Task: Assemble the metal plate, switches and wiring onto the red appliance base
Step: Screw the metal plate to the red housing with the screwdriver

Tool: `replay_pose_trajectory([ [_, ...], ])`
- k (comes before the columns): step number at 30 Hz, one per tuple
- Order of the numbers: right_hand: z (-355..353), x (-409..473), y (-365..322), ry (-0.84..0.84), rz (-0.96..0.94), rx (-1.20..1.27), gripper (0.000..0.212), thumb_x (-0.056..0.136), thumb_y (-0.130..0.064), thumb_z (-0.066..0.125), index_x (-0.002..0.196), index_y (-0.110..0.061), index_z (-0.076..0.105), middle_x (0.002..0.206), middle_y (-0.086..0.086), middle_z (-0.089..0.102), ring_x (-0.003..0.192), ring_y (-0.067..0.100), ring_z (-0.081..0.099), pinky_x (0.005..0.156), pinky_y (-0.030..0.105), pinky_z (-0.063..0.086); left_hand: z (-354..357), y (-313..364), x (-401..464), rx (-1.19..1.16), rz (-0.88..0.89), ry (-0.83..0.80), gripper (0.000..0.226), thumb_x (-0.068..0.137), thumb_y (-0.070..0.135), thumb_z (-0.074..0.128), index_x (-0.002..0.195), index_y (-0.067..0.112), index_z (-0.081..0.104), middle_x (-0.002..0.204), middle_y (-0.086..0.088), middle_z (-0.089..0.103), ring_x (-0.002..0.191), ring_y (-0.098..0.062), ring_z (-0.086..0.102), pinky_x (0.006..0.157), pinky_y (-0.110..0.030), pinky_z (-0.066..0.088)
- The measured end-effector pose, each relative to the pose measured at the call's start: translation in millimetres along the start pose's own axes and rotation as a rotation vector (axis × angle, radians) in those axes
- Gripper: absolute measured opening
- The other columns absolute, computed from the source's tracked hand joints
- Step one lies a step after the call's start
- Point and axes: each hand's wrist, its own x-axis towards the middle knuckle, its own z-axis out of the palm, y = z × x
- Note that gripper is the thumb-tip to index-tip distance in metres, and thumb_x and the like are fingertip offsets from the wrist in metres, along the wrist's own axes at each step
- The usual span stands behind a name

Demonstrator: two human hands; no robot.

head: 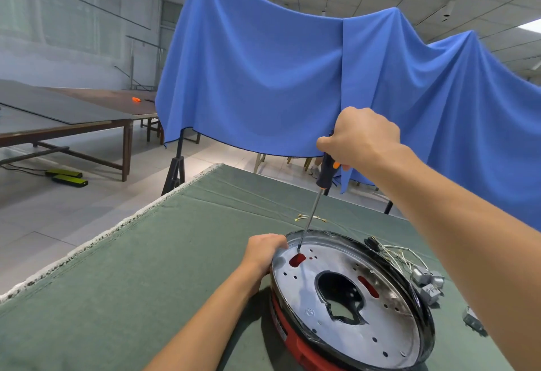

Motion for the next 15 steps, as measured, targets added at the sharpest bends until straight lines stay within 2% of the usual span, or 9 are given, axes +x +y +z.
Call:
replay_pose_trajectory([
  [2, 2.9, -1.8, -1.9, -0.062, -0.024, 0.061, 0.019, 0.080, -0.026, 0.059, 0.069, -0.015, 0.047, 0.071, 0.002, 0.062, 0.064, 0.024, 0.060, 0.053, 0.024, 0.038, -3.0, 1.0, 3.5, 0.116, 0.036, 0.044, 0.021, 0.069, 0.006, 0.066, 0.052, 0.008, 0.054, 0.054, -0.005, 0.045, 0.057, -0.022, 0.037, 0.053, -0.028, 0.034],
  [4, 7.9, -5.6, -7.0, -0.042, -0.062, 0.105, 0.021, 0.081, -0.028, 0.059, 0.079, -0.015, 0.043, 0.073, 0.001, 0.056, 0.069, 0.026, 0.058, 0.053, 0.026, 0.037, -7.1, 6.1, 4.0, 0.277, 0.074, 0.098, 0.012, 0.064, 0.016, 0.070, 0.055, 0.009, 0.067, 0.054, -0.002, 0.061, 0.051, -0.022, 0.051, 0.051, -0.024, 0.042],
  [6, 11.3, -9.5, -10.3, 0.074, -0.084, 0.060, 0.024, 0.082, -0.030, 0.058, 0.079, -0.015, 0.040, 0.068, -0.001, 0.045, 0.065, 0.026, 0.047, 0.048, 0.027, 0.024, -9.9, 9.3, 1.7, 0.338, 0.062, 0.085, 0.020, 0.062, 0.020, 0.069, 0.048, 0.010, 0.060, 0.044, 0.001, 0.053, 0.040, -0.020, 0.048, 0.043, -0.022, 0.043],
  [8, 11.0, -10.8, -8.9, 0.144, -0.070, 0.012, 0.026, 0.082, -0.029, 0.058, 0.071, -0.015, 0.038, 0.064, -0.001, 0.042, 0.056, 0.020, 0.039, 0.048, 0.027, 0.018, -11.6, 10.2, -2.7, 0.343, 0.000, 0.032, 0.029, 0.063, 0.022, 0.067, 0.043, 0.015, 0.047, 0.040, 0.001, 0.042, 0.035, -0.020, 0.043, 0.041, -0.024, 0.046],
  [10, 9.1, -10.3, -2.8, 0.162, -0.063, 0.012, 0.027, 0.080, -0.029, 0.058, 0.068, -0.016, 0.038, 0.062, -0.002, 0.043, 0.054, 0.017, 0.038, 0.048, 0.027, 0.018, -12.6, 12.0, -5.4, 0.347, -0.038, 0.020, 0.027, 0.064, 0.025, 0.067, 0.046, 0.014, 0.049, 0.038, 0.002, 0.045, 0.034, -0.019, 0.048, 0.041, -0.026, 0.048],
  [13, 0.9, -9.3, 8.7, 0.254, -0.063, 0.066, 0.024, 0.081, -0.031, 0.057, 0.074, -0.014, 0.042, 0.063, -0.002, 0.041, 0.064, 0.028, 0.046, 0.051, 0.029, 0.022, -13.4, 17.3, -6.7, 0.383, -0.030, 0.030, 0.032, 0.069, 0.026, 0.067, 0.049, 0.012, 0.047, 0.033, 0.006, 0.041, 0.030, -0.014, 0.044, 0.038, -0.025, 0.046],
  [15, -9.7, -7.4, 17.2, 0.351, -0.050, 0.147, 0.025, 0.079, -0.034, 0.058, 0.077, -0.013, 0.043, 0.064, -0.001, 0.045, 0.069, 0.030, 0.047, 0.055, 0.031, 0.026, -13.3, 18.3, -8.3, 0.425, -0.049, 0.008, 0.027, 0.071, 0.029, 0.065, 0.057, 0.009, 0.053, 0.045, -0.001, 0.051, 0.041, -0.020, 0.053, 0.044, -0.034, 0.055],
])
